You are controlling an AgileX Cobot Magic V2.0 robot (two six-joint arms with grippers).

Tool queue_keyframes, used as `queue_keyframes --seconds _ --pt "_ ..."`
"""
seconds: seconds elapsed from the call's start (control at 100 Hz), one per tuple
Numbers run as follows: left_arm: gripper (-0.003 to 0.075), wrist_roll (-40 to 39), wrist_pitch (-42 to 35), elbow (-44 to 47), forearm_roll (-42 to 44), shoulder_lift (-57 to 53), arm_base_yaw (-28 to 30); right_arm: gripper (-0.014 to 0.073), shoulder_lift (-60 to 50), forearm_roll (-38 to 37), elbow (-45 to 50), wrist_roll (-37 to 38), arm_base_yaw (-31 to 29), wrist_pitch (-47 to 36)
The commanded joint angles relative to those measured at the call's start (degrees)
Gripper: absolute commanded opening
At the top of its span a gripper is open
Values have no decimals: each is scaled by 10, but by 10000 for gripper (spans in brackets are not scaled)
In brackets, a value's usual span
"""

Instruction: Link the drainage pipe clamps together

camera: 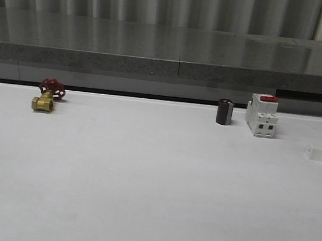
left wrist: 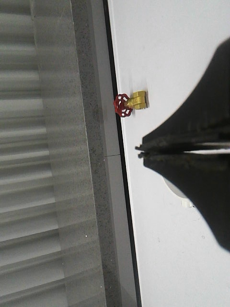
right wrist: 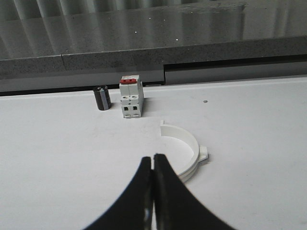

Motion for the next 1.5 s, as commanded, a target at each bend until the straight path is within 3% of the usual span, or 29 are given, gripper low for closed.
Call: queue_keyframes --seconds 0.0,0.42,0.65,0.97,1.32,1.41,1.49 --pt "-20 -1 -49 20 -1 -17 3 -118 -10 -7 -8 -4 1 -44" --pt "-20 -1 -77 0 3 -16 3 -118 -10 -7 -8 -4 1 -44" --pt "-20 -1 98 -154 -47 70 3 -118 -10 -7 -8 -4 1 -44" --pt "-20 -51 398 -427 -93 353 3 -118 -10 -7 -8 -4 1 -44" --pt "-17 -7 425 -485 -91 505 3 -118 -10 -7 -8 -4 1 -44" --pt "48 -7 430 -485 -91 518 3 -118 -10 -7 -8 -4 1 -44" --pt "206 -7 432 -485 -91 526 3 -118 -10 -7 -8 -4 1 -44"
